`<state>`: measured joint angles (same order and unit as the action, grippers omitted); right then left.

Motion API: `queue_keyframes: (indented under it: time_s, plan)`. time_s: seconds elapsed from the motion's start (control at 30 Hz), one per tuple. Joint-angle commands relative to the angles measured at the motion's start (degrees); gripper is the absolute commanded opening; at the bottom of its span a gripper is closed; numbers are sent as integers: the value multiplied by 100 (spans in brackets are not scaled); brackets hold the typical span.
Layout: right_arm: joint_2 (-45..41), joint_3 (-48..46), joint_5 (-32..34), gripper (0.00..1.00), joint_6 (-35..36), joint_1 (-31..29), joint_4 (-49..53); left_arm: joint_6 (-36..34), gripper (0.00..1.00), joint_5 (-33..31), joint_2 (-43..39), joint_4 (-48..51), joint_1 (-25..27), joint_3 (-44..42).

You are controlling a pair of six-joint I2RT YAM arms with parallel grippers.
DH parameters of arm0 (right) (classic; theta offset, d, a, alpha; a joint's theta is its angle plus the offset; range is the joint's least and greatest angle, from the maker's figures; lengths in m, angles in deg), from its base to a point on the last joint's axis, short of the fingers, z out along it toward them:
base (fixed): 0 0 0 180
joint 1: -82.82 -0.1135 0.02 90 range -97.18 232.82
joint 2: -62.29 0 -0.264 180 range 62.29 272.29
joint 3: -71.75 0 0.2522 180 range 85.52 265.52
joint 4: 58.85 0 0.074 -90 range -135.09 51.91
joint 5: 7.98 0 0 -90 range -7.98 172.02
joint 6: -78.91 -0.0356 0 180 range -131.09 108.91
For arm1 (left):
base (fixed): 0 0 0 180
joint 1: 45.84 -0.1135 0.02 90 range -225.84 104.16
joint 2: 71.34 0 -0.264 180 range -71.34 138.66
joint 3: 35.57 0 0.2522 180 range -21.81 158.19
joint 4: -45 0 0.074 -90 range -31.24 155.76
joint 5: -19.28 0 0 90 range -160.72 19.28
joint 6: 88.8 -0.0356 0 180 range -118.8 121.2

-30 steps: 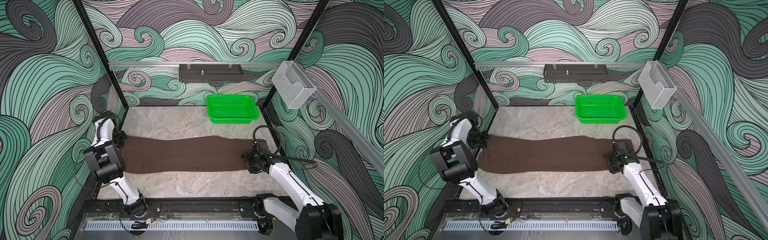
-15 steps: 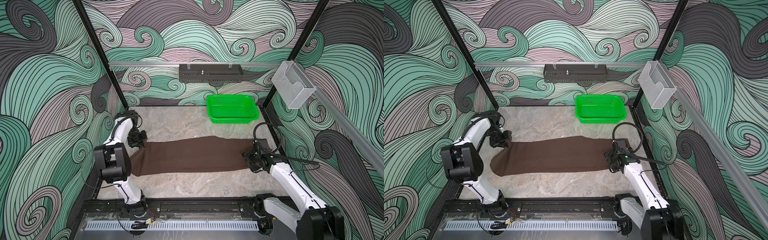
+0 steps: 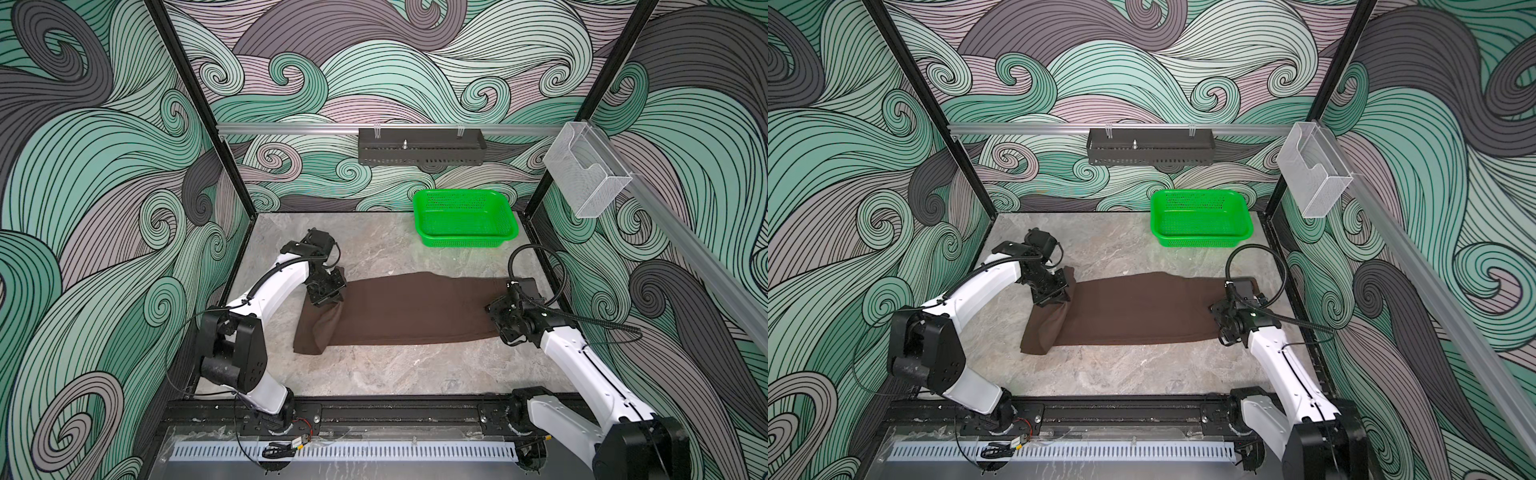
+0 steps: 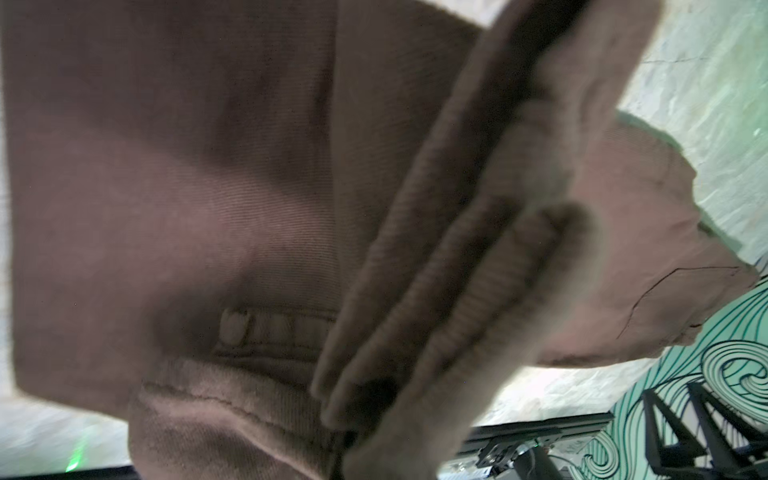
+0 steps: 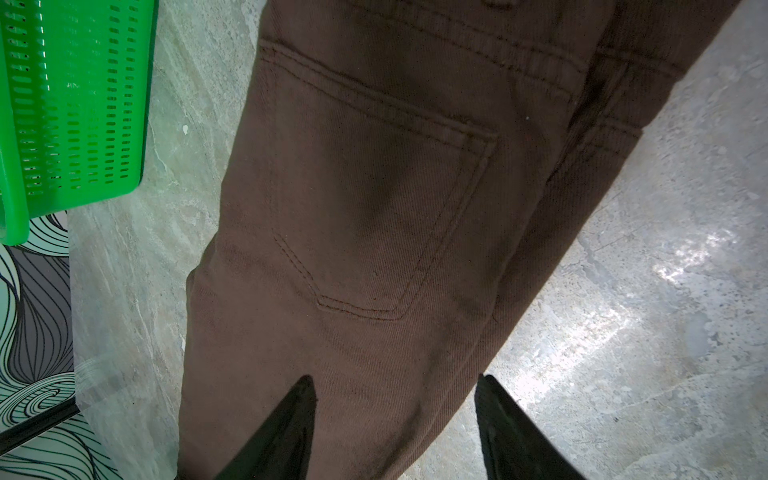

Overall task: Fold and stack the trousers
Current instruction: 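Lift the hem with the left gripper and carry it toward the waistband, then lay the hem over the waistband end with the left gripper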

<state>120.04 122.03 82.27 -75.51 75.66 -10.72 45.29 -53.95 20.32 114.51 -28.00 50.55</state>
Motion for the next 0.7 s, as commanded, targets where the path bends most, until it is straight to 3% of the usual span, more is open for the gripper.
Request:
queue_keyframes:
  time_s: [0.0, 0.27, 0.67]
  plan:
    - [-67, -20, 112, 62, 60, -5, -6, 715, 0, -33, 363, -658, 292, 285]
    - [-130, -47, 98, 62, 85, -5, 2, 1004, 0, -169, 1233, -1015, 643, 559]
    - [-28, -48, 99, 62, 92, 12, -37, 1079, 0, -380, 1356, -791, 1028, 1086]
